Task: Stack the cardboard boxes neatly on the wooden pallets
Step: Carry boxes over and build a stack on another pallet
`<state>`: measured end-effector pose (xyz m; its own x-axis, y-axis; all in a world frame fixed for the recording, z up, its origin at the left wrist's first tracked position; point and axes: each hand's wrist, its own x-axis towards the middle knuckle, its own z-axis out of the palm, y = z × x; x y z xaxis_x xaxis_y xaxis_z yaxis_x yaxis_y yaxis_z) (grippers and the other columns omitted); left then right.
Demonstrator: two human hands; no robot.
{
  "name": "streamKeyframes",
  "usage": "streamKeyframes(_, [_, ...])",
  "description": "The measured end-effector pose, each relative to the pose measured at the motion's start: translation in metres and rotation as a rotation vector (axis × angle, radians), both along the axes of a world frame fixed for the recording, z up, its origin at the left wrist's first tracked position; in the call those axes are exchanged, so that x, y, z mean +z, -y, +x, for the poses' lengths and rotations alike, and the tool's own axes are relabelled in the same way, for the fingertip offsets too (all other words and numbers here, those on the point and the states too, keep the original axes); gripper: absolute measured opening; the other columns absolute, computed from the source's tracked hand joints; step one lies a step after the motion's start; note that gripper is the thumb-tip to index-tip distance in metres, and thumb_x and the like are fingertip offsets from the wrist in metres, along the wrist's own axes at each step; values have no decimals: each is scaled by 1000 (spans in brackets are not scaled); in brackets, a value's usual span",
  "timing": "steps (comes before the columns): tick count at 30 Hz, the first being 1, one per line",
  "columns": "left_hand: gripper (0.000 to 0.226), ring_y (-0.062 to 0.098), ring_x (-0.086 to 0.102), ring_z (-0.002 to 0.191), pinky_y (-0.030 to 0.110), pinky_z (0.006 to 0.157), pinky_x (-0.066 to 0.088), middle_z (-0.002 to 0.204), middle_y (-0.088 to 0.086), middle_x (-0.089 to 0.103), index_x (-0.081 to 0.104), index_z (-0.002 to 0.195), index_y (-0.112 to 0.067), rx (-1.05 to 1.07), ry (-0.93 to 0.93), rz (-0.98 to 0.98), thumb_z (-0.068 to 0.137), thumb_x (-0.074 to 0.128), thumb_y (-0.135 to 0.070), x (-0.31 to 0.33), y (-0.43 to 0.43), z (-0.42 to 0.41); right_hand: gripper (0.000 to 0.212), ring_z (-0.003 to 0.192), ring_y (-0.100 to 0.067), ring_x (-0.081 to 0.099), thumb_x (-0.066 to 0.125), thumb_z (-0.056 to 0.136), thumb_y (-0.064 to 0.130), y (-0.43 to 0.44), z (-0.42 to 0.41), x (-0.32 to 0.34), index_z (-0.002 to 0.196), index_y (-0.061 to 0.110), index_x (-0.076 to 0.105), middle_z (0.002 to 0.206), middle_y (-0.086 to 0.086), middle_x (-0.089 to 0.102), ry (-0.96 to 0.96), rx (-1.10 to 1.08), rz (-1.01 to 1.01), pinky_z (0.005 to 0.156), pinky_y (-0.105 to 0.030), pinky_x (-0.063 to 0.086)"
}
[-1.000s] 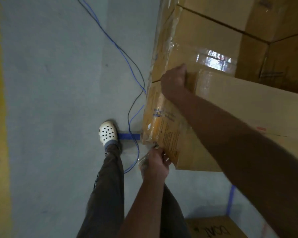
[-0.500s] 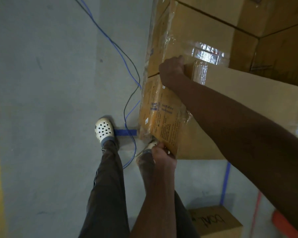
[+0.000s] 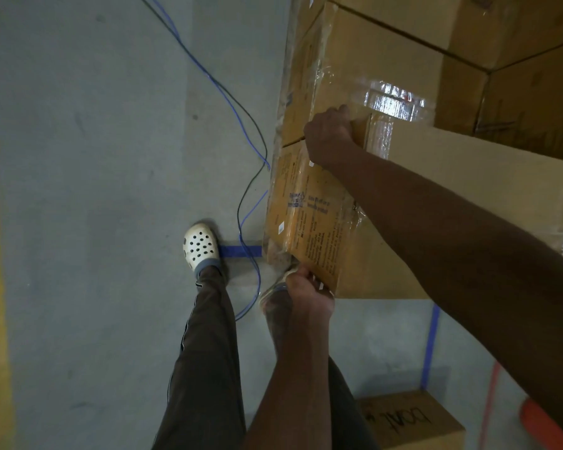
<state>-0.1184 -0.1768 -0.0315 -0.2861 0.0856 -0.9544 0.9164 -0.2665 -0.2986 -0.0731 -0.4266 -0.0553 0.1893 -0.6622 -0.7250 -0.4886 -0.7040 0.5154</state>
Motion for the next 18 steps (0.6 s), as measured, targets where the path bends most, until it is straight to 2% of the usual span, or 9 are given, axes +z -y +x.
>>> streamKeyframes(2, [29, 29, 68, 107, 50, 102, 52, 110, 15, 73, 68, 117, -6, 33, 23, -35, 100, 48, -19, 3, 2, 3, 32, 116, -31, 56, 53, 99, 30, 0, -2, 1, 125, 12, 59, 125, -12, 60, 11, 10, -6, 102, -45, 39])
streamKeyframes(5, [28, 27, 68, 108, 47, 103, 50, 106, 11, 75, 71, 111, -10, 7, 65, -38, 101, 47, -22, -1, -6, 5, 35, 117, -30, 55, 54, 99, 31, -2, -1, 3, 127, 11, 57, 126, -12, 59, 21, -2, -6, 102, -44, 37])
streamKeyframes(8, [36, 28, 64, 121, 44, 109, 47, 127, 11, 69, 66, 126, -13, -80, 94, -103, 94, 57, -27, -6, -17, 1, 34, 117, -30, 55, 55, 98, 32, -5, 4, 4, 125, 11, 58, 125, -13, 60, 25, -32, 5, 102, -44, 37])
streamKeyframes(9, [37, 28, 64, 121, 43, 109, 47, 129, 11, 69, 66, 127, -14, -101, 108, -121, 94, 57, -27, -8, -21, 0, 33, 116, -30, 56, 55, 98, 32, -5, 5, 5, 124, 12, 59, 124, -13, 60, 23, -38, 5, 103, -44, 37])
streamKeyframes(11, [30, 26, 67, 115, 44, 105, 50, 118, 8, 73, 70, 117, -15, -120, 118, -130, 97, 53, -28, -12, -20, 0, 31, 114, -30, 56, 52, 98, 34, -9, 6, 6, 118, 12, 60, 119, -11, 62, 17, -33, -7, 106, -47, 35])
streamKeyframes(14, [40, 26, 57, 129, 48, 110, 44, 133, 1, 65, 65, 122, -21, -257, 143, -175, 92, 56, -46, -17, -13, 4, 30, 115, -29, 53, 48, 99, 41, -24, 6, 8, 112, 16, 61, 117, -9, 62, 29, 31, -49, 114, -53, 22])
streamKeyframes(16, [36, 27, 59, 123, 50, 108, 45, 131, 3, 65, 65, 118, -27, -339, 144, -182, 92, 52, -49, -19, -5, 10, 34, 122, -30, 49, 50, 97, 41, -37, 6, 12, 117, 17, 65, 124, -10, 61, 111, 51, -53, 118, -56, 15])
streamKeyframes(18, [27, 30, 63, 111, 45, 99, 51, 116, 7, 68, 65, 113, -22, -443, 249, -181, 102, 46, -36, -2, 7, 26, 38, 131, -30, 43, 51, 96, 38, -47, 6, 23, 122, 15, 64, 134, -11, 56, 279, -2, -27, 119, -58, 10])
